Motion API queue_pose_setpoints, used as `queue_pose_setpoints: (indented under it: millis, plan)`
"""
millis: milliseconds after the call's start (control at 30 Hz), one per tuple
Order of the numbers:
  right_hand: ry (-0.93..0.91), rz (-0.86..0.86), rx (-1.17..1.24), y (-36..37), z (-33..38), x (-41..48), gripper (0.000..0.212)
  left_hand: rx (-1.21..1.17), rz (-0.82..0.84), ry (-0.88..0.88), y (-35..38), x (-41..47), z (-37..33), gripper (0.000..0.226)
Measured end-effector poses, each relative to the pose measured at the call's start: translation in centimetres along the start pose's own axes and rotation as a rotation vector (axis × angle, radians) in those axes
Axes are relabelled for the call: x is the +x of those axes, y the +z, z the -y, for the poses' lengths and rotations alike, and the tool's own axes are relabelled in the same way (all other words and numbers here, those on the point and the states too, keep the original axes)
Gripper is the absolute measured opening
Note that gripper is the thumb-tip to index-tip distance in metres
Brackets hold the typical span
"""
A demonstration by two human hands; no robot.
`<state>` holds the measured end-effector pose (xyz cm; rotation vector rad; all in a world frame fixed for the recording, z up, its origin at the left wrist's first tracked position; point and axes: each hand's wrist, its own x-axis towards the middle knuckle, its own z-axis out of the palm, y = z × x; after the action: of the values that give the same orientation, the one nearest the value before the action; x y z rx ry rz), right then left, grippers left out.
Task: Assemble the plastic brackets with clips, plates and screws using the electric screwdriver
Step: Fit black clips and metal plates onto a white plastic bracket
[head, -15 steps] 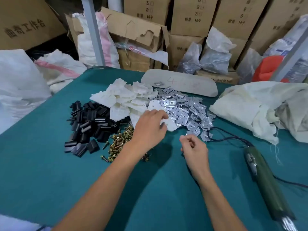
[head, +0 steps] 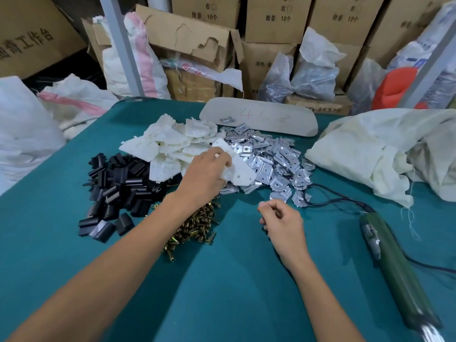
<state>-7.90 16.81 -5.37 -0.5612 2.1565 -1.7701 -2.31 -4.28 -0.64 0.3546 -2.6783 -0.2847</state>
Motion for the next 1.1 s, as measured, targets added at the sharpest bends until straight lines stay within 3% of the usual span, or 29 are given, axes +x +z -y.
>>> queue_pose_setpoints:
  millis: [200,433,533,1100]
  plan:
    - [0.047,-0.009,0.125,-0.3,0.3,-0.2,0.023,-0.403,-0.202,-0.020,-1.4,-3.0,-3.2,0.032]
    - [0.098,-0.106,0.387,-0.9,0.8,0.0,0.025,-1.158,-0.082,-0.377,-1.3,-5.6,-7.3,0.021]
    - [0.139,-0.086,0.432,-1.2,1.0,0.2,0.029,-1.362,-0.052,-0.494,-1.5,-5.3,-7.1,0.019]
    - [0.133,0.065,0.441,-1.0,2.0,-0.5,0.038,-1.333,0.121,-0.439,-1.1,-6.7,-6.5,0.031]
